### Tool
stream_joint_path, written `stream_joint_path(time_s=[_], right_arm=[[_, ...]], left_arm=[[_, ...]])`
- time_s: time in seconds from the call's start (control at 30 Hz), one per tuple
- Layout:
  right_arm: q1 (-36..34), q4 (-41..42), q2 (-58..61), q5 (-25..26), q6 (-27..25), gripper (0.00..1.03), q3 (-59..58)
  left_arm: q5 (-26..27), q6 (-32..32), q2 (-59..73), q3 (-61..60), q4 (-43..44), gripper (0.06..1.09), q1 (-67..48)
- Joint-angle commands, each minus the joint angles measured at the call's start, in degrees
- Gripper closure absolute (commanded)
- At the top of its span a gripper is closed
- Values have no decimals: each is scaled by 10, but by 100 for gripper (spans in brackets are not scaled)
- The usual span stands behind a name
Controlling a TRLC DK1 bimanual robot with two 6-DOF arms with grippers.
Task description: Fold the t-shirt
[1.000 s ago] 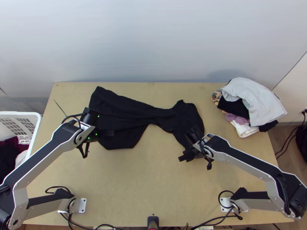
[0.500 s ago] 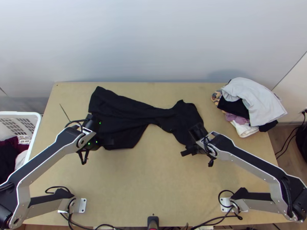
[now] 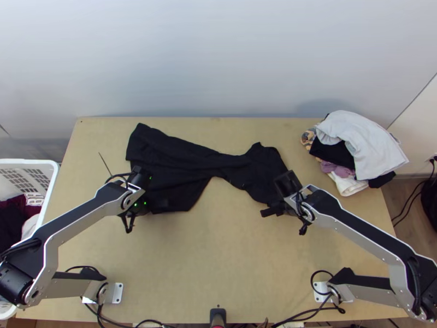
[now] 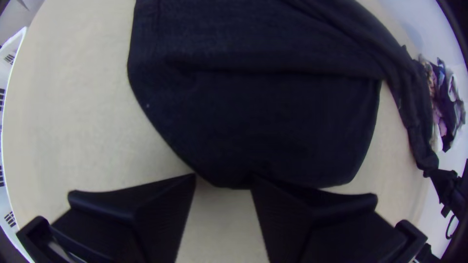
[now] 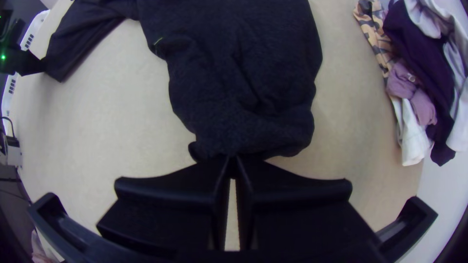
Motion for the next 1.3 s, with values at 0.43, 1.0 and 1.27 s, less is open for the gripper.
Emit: stream_joint_path(time_s=[0.43,1.0,1.27], right_arm=[[-116,-29,-43,0,-35,100,147],[-233,-108,-33,1,-40,100,426],[-256,-151,-32,2,-38,100,539]], left_arm=[[14,74,-63,264,-95,104,147],[83,84,-2,679,-247,104,350],[85,93,-2,796,-249,104,400]])
